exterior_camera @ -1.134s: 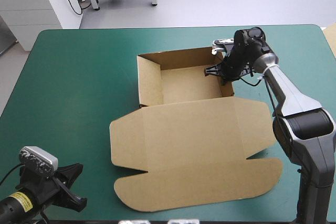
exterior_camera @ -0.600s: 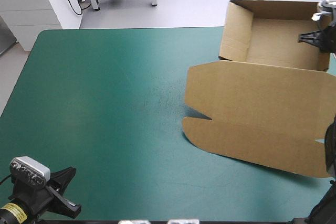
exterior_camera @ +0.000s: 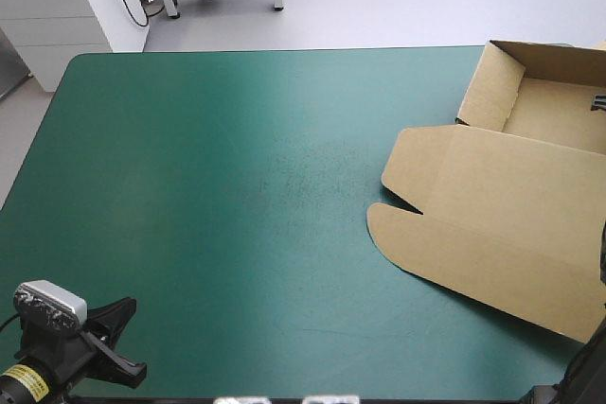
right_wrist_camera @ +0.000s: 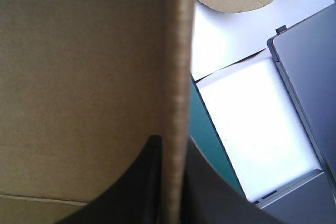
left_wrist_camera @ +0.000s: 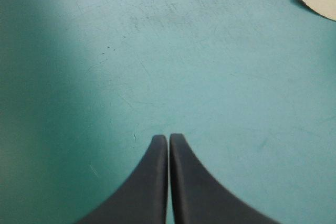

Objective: Fold the box

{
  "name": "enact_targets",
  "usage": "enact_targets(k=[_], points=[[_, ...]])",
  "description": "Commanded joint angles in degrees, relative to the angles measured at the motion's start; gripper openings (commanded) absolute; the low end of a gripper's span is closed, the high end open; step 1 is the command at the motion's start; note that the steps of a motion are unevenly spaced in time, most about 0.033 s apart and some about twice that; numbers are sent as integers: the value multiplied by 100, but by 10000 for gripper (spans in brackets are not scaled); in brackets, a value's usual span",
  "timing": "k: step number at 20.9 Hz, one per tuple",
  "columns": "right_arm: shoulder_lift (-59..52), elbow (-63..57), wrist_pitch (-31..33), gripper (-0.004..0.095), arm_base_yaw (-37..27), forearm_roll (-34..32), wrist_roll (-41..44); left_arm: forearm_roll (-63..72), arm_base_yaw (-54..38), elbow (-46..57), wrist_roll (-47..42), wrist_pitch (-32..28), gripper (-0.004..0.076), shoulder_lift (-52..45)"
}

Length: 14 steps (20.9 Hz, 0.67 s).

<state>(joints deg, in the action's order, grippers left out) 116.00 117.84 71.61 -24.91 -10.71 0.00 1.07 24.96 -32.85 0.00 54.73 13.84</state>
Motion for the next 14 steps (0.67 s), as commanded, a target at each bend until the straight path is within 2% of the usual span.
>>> enact_targets(k=[1,2,3,5,9,12,14], points=[[-320,174,-24,293,-34,-78,-205,-11,27,-151,-314,-399,-8,65],[-320,174,-24,389,-34,-78,-205,-23,27,-151,-314,-399,-8,65],[-333,185,-24,580,-34,-78,-195,-38,27,-151,-314,-399,-8,65],[-425,185,-24,733,-34,-103,-195,-47,27,-151,-340,-399,-8,65],[-1163,185,-24,741,-34,-63,0,-74,27,-151,-318,-399,-8,65],[-1869,112,-14,739,-34,974,-224,-165,27,-151,-318,-399,-8,65],[-2283,-40,-14,702,-12,1638,-348,-243,27,-151,-318,-399,-8,65]])
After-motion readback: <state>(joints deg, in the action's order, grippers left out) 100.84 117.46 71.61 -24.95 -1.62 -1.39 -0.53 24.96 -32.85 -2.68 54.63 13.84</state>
